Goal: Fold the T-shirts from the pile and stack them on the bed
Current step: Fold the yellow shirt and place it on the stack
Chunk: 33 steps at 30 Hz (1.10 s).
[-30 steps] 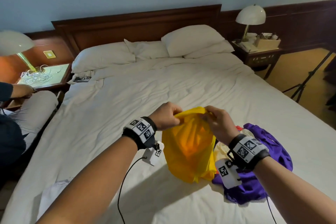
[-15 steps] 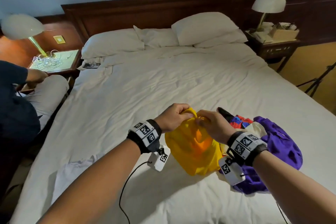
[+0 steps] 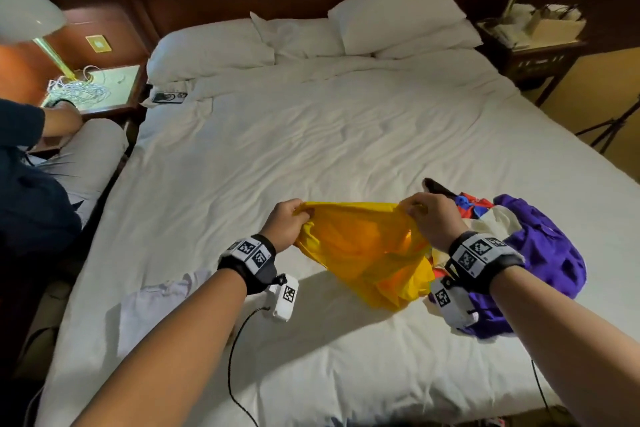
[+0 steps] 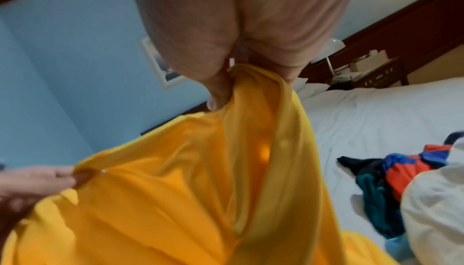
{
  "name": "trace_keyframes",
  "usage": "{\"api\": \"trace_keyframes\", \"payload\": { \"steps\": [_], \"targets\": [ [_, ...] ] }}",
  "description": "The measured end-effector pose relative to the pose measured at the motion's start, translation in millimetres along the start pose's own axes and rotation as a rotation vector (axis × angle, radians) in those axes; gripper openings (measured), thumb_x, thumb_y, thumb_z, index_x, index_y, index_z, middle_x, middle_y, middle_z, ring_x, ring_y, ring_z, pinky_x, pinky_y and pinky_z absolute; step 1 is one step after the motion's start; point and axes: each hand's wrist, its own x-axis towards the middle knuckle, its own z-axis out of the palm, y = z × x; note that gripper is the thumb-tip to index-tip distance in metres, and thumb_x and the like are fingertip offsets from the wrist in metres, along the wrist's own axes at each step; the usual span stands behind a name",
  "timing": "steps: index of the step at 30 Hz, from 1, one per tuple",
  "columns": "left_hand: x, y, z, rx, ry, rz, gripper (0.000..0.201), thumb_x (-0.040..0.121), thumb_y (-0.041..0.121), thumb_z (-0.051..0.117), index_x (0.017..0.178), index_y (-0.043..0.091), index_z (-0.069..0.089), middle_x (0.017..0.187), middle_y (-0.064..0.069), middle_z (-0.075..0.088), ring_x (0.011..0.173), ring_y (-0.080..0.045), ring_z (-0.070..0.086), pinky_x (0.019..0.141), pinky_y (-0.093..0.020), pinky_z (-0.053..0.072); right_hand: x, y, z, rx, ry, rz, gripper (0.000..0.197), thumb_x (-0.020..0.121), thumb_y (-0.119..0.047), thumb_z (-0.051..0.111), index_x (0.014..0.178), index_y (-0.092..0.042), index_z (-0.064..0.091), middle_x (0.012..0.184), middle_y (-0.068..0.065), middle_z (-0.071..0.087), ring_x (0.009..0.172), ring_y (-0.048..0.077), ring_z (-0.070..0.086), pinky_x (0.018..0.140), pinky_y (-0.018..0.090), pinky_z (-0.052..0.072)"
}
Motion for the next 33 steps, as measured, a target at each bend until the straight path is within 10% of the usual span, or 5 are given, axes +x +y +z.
{"api": "trace_keyframes", "payload": {
  "steps": [5, 8, 14, 22, 33],
  "targets": [
    [19, -18, -30, 0.095, -0.082, -0.141, 0.019, 0.101, 0.0, 0.048, 0.096, 0.001, 0.066, 0.073, -0.012, 0.063, 0.063, -0.031, 0.064, 0.056, -0.04, 0.06, 10, 26, -8, -0.203, -0.114, 0.293, 0.025, 0.098, -0.005, 0.053, 0.119, -0.001, 0.066, 0.12, 0.022, 0.066, 0.107, 0.038, 0.064, 0.085, 0.033, 0.051],
    [34, -32, -46, 0.252, 0.03, -0.297, 0.018, 0.099, 0.004, 0.05, 0.099, -0.005, 0.065, 0.073, -0.027, 0.07, 0.054, -0.033, 0.069, 0.052, -0.04, 0.06, 17, 31, -22, -0.221, -0.107, 0.389, 0.034, 0.102, -0.003, 0.044, 0.133, 0.002, 0.057, 0.117, 0.02, 0.063, 0.105, 0.033, 0.063, 0.082, 0.018, 0.047],
    [63, -32, -60, -0.069, 0.214, -0.515, 0.021, 0.097, 0.011, 0.053, 0.098, -0.008, 0.063, 0.078, -0.026, 0.073, 0.069, -0.04, 0.075, 0.073, -0.057, 0.062, 74, 64, -39, -0.201, -0.002, 0.502, 0.027, 0.099, -0.007, 0.052, 0.12, 0.004, 0.066, 0.12, 0.027, 0.065, 0.113, 0.042, 0.061, 0.09, 0.041, 0.048],
    [148, 116, -92, -0.606, 0.373, -0.13, 0.019, 0.103, 0.01, 0.051, 0.096, 0.004, 0.067, 0.091, -0.019, 0.069, 0.082, -0.037, 0.07, 0.085, -0.06, 0.058, 200, 9, -99, 0.796, 0.498, 0.458, 0.02, 0.093, -0.024, 0.071, 0.106, -0.009, 0.073, 0.099, 0.02, 0.073, 0.087, 0.037, 0.073, 0.075, 0.05, 0.062],
    [151, 232, -153, -0.775, 0.541, 0.167, 0.019, 0.105, 0.017, 0.05, 0.104, 0.012, 0.069, 0.099, -0.013, 0.072, 0.088, -0.028, 0.073, 0.069, -0.045, 0.062, 292, -46, -187, 0.944, 0.71, 0.15, 0.017, 0.071, -0.053, 0.068, 0.073, -0.036, 0.072, 0.088, 0.004, 0.076, 0.085, 0.025, 0.074, 0.081, 0.051, 0.062]
  ]
}}
